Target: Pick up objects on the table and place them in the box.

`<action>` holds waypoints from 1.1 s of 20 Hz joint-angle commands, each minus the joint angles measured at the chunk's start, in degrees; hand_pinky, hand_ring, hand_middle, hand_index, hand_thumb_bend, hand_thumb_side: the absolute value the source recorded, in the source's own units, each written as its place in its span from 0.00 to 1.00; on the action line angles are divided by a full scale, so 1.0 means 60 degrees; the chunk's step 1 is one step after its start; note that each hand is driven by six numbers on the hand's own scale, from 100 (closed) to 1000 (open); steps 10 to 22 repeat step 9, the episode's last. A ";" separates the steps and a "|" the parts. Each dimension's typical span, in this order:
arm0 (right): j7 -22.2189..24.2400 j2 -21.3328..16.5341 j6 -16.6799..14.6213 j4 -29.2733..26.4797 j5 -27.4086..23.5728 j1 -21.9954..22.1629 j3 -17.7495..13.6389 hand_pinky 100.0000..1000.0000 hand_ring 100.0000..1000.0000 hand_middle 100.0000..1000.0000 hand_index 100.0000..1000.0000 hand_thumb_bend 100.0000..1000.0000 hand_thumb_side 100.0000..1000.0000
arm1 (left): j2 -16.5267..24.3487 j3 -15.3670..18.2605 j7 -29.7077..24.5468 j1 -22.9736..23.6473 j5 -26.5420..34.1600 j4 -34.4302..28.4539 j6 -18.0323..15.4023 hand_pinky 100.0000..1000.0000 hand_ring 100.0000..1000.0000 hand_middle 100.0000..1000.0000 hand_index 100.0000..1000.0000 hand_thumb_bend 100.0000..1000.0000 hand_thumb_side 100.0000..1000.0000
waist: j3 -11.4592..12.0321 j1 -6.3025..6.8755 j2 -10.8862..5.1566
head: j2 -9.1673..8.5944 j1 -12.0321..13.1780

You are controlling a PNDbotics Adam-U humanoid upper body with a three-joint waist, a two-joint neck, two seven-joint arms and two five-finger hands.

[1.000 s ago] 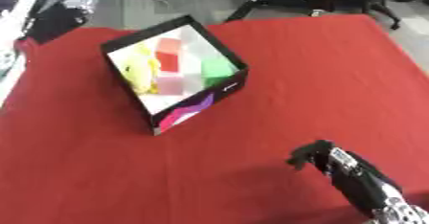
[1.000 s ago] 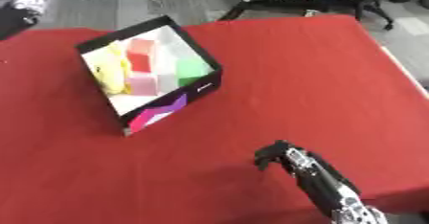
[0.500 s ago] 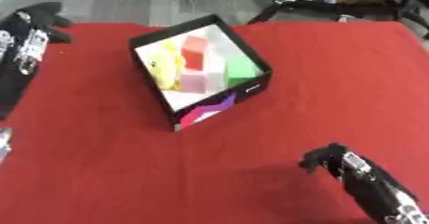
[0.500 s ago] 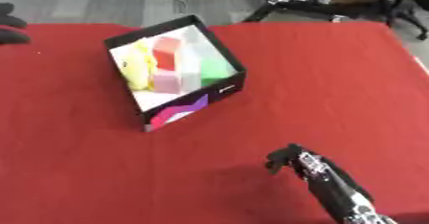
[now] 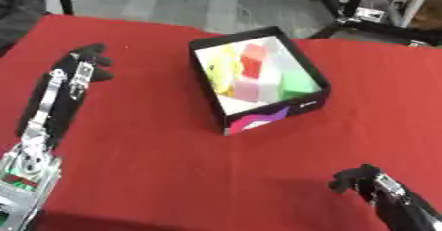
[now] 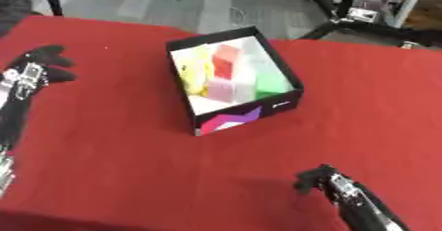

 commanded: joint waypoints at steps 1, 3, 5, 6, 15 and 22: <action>-0.0026 -0.0082 -0.0043 -0.0114 -0.0074 0.0012 -0.0041 1.00 0.72 0.46 0.67 0.00 1.00 | -0.0081 -0.0052 -0.0003 -0.0233 0.0071 -0.0196 0.0072 0.74 0.58 0.60 0.82 0.00 0.93 | -0.0123 -0.0035 -0.0214 | -0.0010 0.0023; -0.0085 -0.0105 -0.0066 -0.0142 -0.0092 0.0013 -0.0078 1.00 0.72 0.46 0.67 0.00 1.00 | -0.0218 -0.0108 -0.0045 -0.0358 0.0133 -0.0196 0.0116 0.74 0.58 0.60 0.81 0.00 0.94 | -0.0266 -0.0035 -0.0219 | -0.0010 -0.0011; -0.0099 -0.0165 -0.0109 -0.0190 -0.0146 -0.0010 -0.0063 1.00 0.72 0.46 0.67 0.00 1.00 | -0.0328 -0.0161 -0.0098 -0.0472 0.0185 -0.0196 0.0157 0.74 0.58 0.60 0.81 0.00 0.94 | -0.0401 -0.0029 -0.0225 | -0.0010 -0.0030; -0.0103 -0.0189 -0.0123 -0.0208 -0.0174 -0.0028 -0.0060 1.00 0.72 0.46 0.67 0.00 1.00 | -0.0392 -0.0167 -0.0114 -0.0545 0.0202 -0.0196 0.0171 0.74 0.58 0.60 0.81 0.00 0.94 | -0.0464 -0.0026 -0.0214 | -0.0010 -0.0053; -0.0129 -0.0147 -0.0083 -0.0186 -0.0183 -0.0043 -0.0081 1.00 0.72 0.46 0.67 0.00 1.00 | -0.0670 -0.0159 -0.0089 -0.0678 0.0243 -0.0112 0.0217 0.74 0.58 0.59 0.81 0.00 0.95 | -0.0444 -0.0029 -0.0185 | -0.0010 -0.0157; -0.0129 -0.0147 -0.0083 -0.0186 -0.0183 -0.0043 -0.0081 1.00 0.72 0.46 0.67 0.00 1.00 | -0.0670 -0.0159 -0.0089 -0.0678 0.0243 -0.0112 0.0217 0.74 0.58 0.59 0.81 0.00 0.95 | -0.0444 -0.0029 -0.0185 | -0.0010 -0.0157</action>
